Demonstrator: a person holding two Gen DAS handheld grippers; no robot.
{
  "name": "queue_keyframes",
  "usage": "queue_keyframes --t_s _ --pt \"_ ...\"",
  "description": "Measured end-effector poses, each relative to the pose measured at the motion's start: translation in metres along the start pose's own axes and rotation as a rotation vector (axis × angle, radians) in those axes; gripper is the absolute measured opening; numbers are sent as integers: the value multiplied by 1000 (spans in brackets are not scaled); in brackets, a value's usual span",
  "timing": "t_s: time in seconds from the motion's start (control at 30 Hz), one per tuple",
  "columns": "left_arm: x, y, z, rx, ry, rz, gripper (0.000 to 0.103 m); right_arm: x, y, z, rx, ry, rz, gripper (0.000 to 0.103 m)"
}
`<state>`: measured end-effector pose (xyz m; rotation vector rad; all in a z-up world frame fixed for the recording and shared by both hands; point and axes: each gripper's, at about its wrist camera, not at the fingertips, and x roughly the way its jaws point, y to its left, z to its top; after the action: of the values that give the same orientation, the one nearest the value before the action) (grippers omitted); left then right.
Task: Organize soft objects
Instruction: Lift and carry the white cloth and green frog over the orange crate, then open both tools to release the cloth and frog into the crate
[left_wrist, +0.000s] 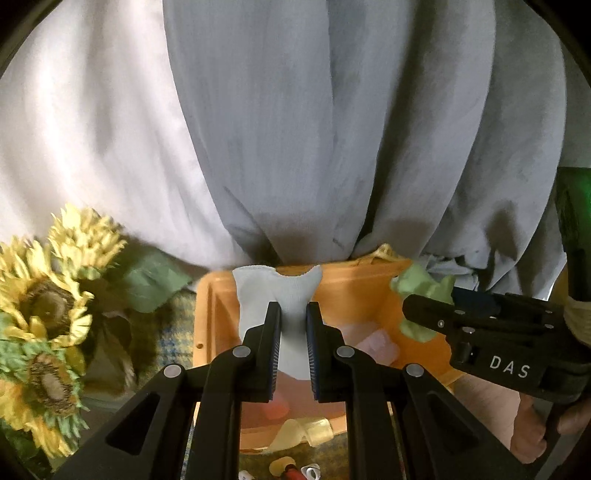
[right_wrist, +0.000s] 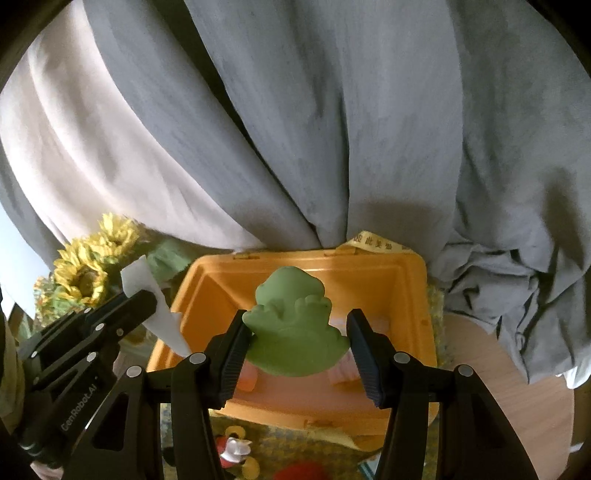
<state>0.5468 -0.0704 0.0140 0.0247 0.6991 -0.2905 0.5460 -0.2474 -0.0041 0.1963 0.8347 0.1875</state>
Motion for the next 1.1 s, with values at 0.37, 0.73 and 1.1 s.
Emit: queue_keyframes --t_s 0.37,0.73,1.1 --pt "53 -1 -9 52 138 11 15 52 -16 -3 30 140 -28 55" --pt "71 -6 -20 93 192 49 46 84 -33 -17 60 228 -74 59" --pt "40 -9 -27 129 134 61 66 54 -29 -20 38 153 -115 68"
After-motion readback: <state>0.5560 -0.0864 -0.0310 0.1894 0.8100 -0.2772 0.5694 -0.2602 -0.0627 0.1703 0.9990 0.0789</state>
